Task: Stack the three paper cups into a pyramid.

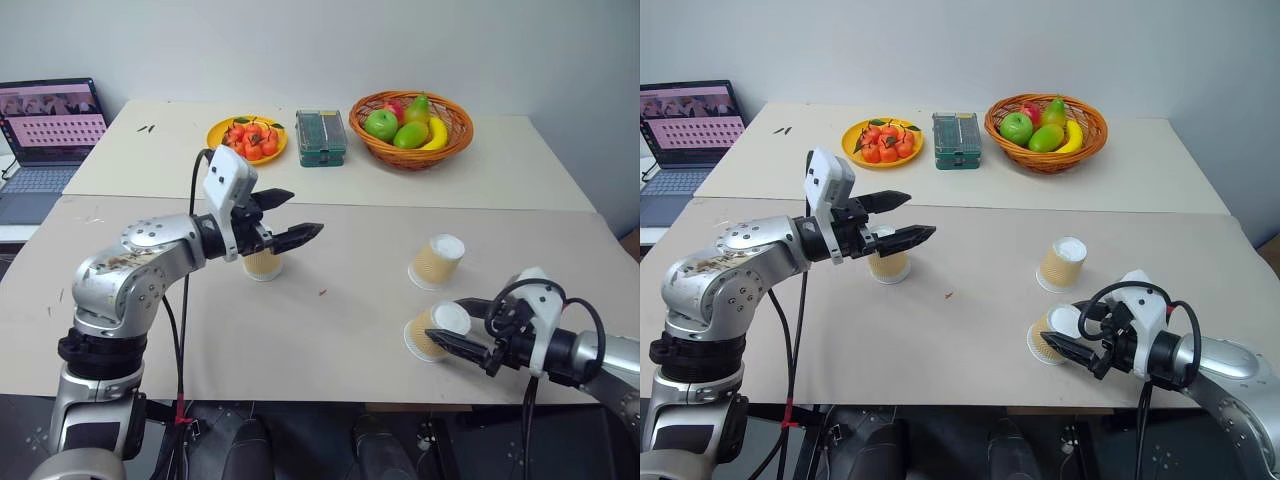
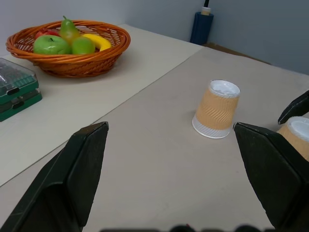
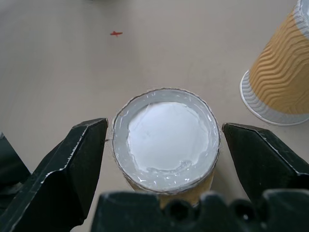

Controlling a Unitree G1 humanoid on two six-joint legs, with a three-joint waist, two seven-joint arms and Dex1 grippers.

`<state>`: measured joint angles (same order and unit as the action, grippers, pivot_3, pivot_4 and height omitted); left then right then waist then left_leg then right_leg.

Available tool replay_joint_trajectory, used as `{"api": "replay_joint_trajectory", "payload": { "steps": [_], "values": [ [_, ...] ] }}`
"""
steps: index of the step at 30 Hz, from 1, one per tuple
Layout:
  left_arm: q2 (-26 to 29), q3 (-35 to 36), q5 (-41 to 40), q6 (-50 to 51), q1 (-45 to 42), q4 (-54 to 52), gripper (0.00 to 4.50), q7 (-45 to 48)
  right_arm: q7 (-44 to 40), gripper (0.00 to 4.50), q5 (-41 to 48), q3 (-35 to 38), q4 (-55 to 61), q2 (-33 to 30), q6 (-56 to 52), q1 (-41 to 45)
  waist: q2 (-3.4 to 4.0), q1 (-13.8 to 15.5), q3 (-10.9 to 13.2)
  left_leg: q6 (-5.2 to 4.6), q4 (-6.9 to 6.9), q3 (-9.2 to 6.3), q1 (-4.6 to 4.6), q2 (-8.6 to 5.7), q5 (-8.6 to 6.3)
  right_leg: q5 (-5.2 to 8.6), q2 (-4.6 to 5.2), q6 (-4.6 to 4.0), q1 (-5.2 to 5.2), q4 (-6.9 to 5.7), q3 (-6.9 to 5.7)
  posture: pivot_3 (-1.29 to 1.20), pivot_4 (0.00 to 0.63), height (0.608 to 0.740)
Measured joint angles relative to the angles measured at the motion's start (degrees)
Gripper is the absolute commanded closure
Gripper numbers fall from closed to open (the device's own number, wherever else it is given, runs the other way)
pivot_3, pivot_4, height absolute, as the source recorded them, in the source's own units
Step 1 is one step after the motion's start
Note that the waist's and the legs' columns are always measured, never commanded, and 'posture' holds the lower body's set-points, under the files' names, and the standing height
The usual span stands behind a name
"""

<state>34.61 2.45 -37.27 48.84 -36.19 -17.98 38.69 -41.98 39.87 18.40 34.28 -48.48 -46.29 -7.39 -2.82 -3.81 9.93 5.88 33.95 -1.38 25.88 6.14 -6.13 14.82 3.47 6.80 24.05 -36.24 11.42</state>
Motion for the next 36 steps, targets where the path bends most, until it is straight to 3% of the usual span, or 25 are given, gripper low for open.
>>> {"api": "replay_joint_trajectory", "payload": {
  "steps": [3,4,12,20,26,36],
  "values": [
    [0.04,0.01,0.0,0.08,0.0,0.0,0.0,-0.04,-0.5,1.67,-0.9,-0.24,-1.1,0.02,0.84,0.02,0.0,0.01,0.0,0.0,0.0,-0.01,0.0,0.0,0.0,0.0,0.0,0.0,0.0,0.0,-0.01,0.0,0.15,0.74],
    [0.13,0.01,-0.01,0.1,-0.01,0.0,0.0,-0.03,-0.67,1.83,-1.06,-0.39,-1.15,0.02,1.14,0.03,0.0,0.01,0.0,0.0,0.0,-0.01,0.0,0.0,0.0,0.0,0.0,-0.01,0.0,0.0,-0.01,0.0,0.15,0.74],
    [0.29,1.13,-0.88,0.23,-1.7,-0.03,0.0,-0.35,-0.5,1.84,-2.24,-2.68,-1.67,0.02,1.85,5.25,0.0,-0.19,0.0,0.02,0.0,-0.03,0.0,0.0,0.01,-0.01,0.0,0.0,0.01,-0.02,-0.02,0.0,0.15,0.74],
    [1.49,1.2,-1.02,0.25,0.3,-2.1,0.0,-1.1,3.08,1.84,-1.6,-16.85,-2.75,6.12,-2.38,25.97,0.0,-0.08,0.0,0.04,-0.09,-0.12,0.05,-0.02,0.02,-0.02,-0.02,-0.02,0.05,-0.01,-0.07,0.0,0.15,0.74],
    [2.54,2.31,-1.17,1.47,4.04,-5.42,0.0,-3.14,2.05,1.84,-6.33,-25.92,-10.58,9.91,-1.89,32.88,0.0,0.49,0.0,0.03,-0.09,-0.19,0.3,-0.02,0.02,-0.3,0.0,-0.08,0.19,0.0,-0.21,0.0,0.15,0.74],
    [3.24,6.32,-3.37,4.54,8.91,-12.34,0.0,-7.96,-7.03,1.84,-14.73,-33.73,-25.25,13.28,6.6,42.28,0.01,0.1,0.0,0.03,-0.09,-0.26,0.3,-0.01,0.02,-0.32,0.0,-0.08,0.15,-0.01,-0.3,0.0,0.15,0.74]
  ]
}}
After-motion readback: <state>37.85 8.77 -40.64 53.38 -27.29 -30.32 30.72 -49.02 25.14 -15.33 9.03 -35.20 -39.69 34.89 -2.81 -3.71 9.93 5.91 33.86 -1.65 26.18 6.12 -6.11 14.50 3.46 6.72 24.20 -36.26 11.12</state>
